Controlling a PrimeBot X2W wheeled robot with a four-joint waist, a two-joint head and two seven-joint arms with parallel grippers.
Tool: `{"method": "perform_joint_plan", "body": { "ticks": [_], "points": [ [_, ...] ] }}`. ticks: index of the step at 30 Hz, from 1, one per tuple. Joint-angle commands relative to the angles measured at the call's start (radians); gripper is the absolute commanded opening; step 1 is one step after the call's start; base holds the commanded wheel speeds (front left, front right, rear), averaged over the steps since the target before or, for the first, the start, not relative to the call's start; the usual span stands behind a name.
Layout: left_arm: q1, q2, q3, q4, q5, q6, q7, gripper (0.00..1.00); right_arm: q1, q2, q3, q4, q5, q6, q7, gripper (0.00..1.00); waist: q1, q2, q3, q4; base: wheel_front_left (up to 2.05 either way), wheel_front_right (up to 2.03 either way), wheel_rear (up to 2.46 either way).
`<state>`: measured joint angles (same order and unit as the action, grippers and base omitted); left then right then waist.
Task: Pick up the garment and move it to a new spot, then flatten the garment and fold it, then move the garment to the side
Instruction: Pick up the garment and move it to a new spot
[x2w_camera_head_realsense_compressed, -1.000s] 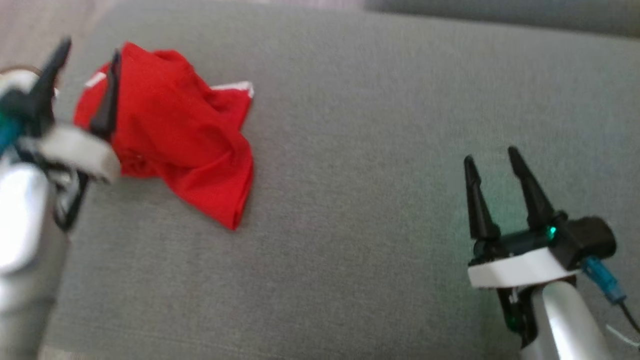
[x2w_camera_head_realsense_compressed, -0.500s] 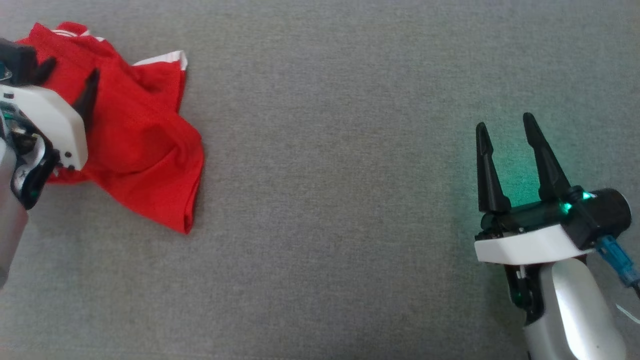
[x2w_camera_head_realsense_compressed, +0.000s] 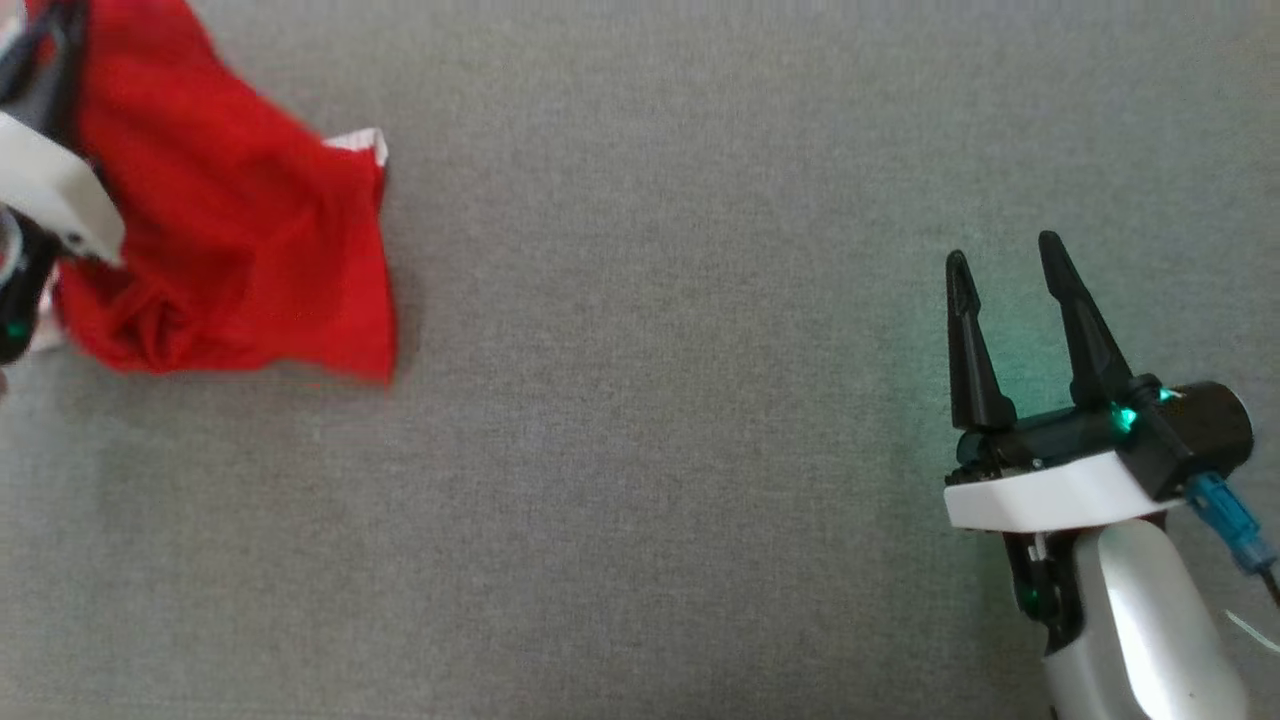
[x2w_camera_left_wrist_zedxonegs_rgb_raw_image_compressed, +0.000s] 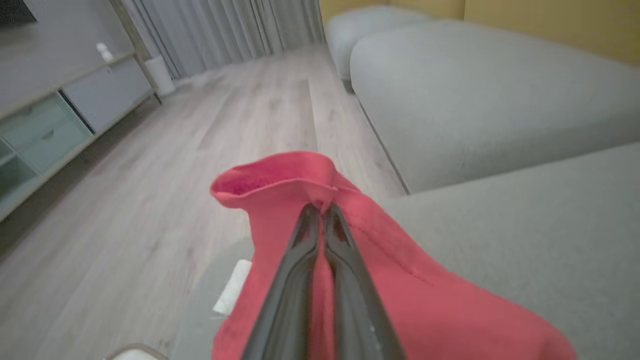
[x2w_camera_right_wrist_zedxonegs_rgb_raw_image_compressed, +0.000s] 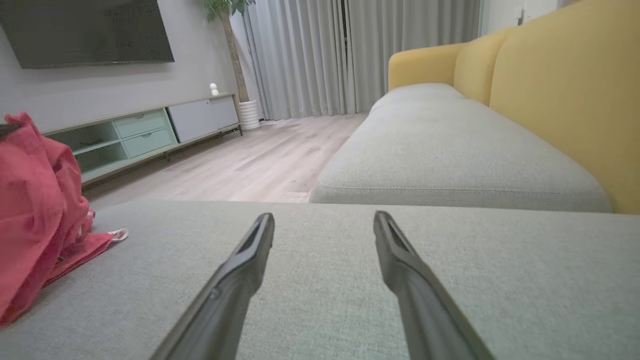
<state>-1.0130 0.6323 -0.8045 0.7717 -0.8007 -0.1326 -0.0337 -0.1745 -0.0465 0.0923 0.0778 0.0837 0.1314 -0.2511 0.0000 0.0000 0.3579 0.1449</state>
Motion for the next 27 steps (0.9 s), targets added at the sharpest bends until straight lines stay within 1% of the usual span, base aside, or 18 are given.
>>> {"method": "perform_joint_plan", "body": {
  "ticks": [1, 4, 5, 8, 12, 16, 22, 23, 27],
  "points": [
    [-0.073, 0.067, 0.054, -0.015, -0.005, 0.002, -0.057, 0.0, -0.001, -0.004, 0.029, -0.023, 0.012, -0.001, -0.011, 1.0, 0.0, 0.0, -0.042, 0.002, 0.0, 0.0, 0.0],
    [-0.106, 0.076, 0.054, -0.031, 0.012, 0.002, -0.141, 0.0, 0.013, -0.004, 0.039, -0.014, 0.033, -0.001, -0.011, 1.0, 0.0, 0.0, -0.095, -0.005, 0.0, 0.0, 0.0],
    [-0.113, 0.076, 0.055, -0.039, 0.016, 0.002, -0.154, 0.0, 0.016, -0.004, 0.041, -0.012, 0.038, -0.001, -0.011, 1.0, 0.0, 0.0, -0.107, -0.008, 0.0, 0.0, 0.0],
    [-0.126, 0.069, 0.05, -0.076, 0.035, 0.009, -0.176, 0.0, 0.028, -0.004, 0.046, -0.007, 0.055, -0.001, -0.011, 1.0, 0.0, 0.0, -0.144, -0.022, 0.0, 0.0, 0.0],
    [-0.119, 0.041, 0.028, -0.152, 0.05, 0.033, -0.165, 0.0, 0.04, -0.004, 0.051, -0.005, 0.076, -0.001, -0.011, 1.0, 0.0, 0.0, -0.18, -0.05, 0.0, 0.0, 0.0],
    [-0.087, -0.007, -0.005, -0.242, 0.063, 0.081, -0.13, 0.0, 0.043, -0.004, 0.053, -0.008, 0.091, -0.001, -0.011, 1.0, 0.0, 0.0, -0.204, -0.096, 0.0, 0.0, 0.0],
    [-0.033, -0.097, -0.055, -0.37, 0.082, 0.166, -0.099, 0.0, 0.018, -0.004, 0.061, -0.024, 0.106, -0.001, -0.011, 1.0, 0.0, 0.0, -0.195, -0.205, 0.0, 0.0, 0.0],
    [-0.033, -0.097, -0.055, -0.37, 0.082, 0.166, -0.099, 0.0, 0.018, -0.004, 0.061, -0.024, 0.106, -0.001, -0.011, 1.0, 0.0, 0.0, -0.195, -0.205, 0.0, 0.0, 0.0],
    [-0.014, -0.177, -0.072, -0.408, 0.083, 0.216, -0.104, 0.0, -0.006, -0.004, 0.065, -0.04, 0.12, -0.001, -0.011, 1.0, 0.0, 0.0, -0.171, -0.294, 0.0, 0.0, 0.0]
  ]
}}
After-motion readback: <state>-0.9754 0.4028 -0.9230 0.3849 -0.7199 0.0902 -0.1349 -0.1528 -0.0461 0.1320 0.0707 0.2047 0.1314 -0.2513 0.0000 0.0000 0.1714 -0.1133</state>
